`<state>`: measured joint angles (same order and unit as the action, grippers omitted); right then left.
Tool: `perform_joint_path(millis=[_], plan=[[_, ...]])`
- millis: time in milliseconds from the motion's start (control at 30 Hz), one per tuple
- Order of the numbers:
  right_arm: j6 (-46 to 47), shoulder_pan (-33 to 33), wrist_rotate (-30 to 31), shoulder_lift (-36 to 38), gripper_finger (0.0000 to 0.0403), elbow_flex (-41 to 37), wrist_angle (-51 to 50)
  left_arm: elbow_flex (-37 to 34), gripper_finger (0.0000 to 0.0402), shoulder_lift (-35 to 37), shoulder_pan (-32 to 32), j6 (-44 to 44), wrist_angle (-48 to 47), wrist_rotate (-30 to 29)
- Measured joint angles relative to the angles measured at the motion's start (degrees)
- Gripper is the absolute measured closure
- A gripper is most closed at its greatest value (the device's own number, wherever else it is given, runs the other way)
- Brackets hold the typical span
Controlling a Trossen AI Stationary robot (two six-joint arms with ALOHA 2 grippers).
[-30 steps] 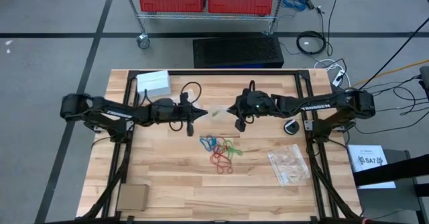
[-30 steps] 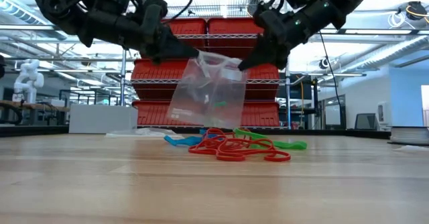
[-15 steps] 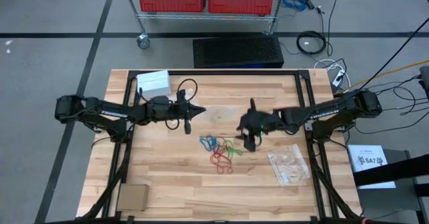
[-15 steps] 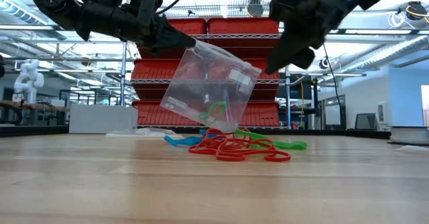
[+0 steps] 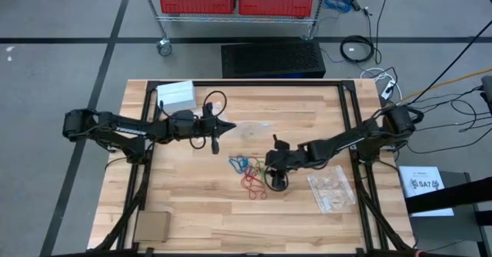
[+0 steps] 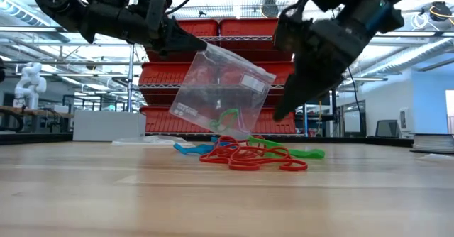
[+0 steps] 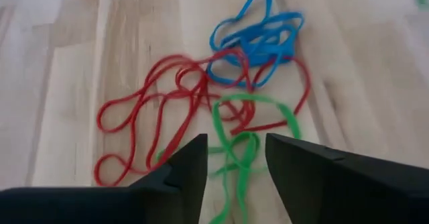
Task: Sort rubber bands
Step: Put the green rubber band into the top right transparent zip lock bag
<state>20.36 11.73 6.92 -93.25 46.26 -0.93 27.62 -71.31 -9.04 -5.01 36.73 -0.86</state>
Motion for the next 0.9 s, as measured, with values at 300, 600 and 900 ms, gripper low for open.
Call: perform_joint_path(millis=[300, 600, 900], plan=[[0.55, -0.09, -1.25, -5.21, 0.0265, 0.00, 2.78, 0.00, 0.0401, -0.02, 0.00, -0.38, -0.17, -0.05], [0.38, -1.59, -1.03, -7.38, 0.0334, 0.00, 2.96, 0.00, 0.0401, -0.02, -0.02, -0.45, -0.42, -0.05], [0.23, -1.51, -2.04, -2.00, 0.0396, 0.00, 1.71, 0.00, 0.0401, -0.02, -0.02, -0.45, -0.44, -0.05]])
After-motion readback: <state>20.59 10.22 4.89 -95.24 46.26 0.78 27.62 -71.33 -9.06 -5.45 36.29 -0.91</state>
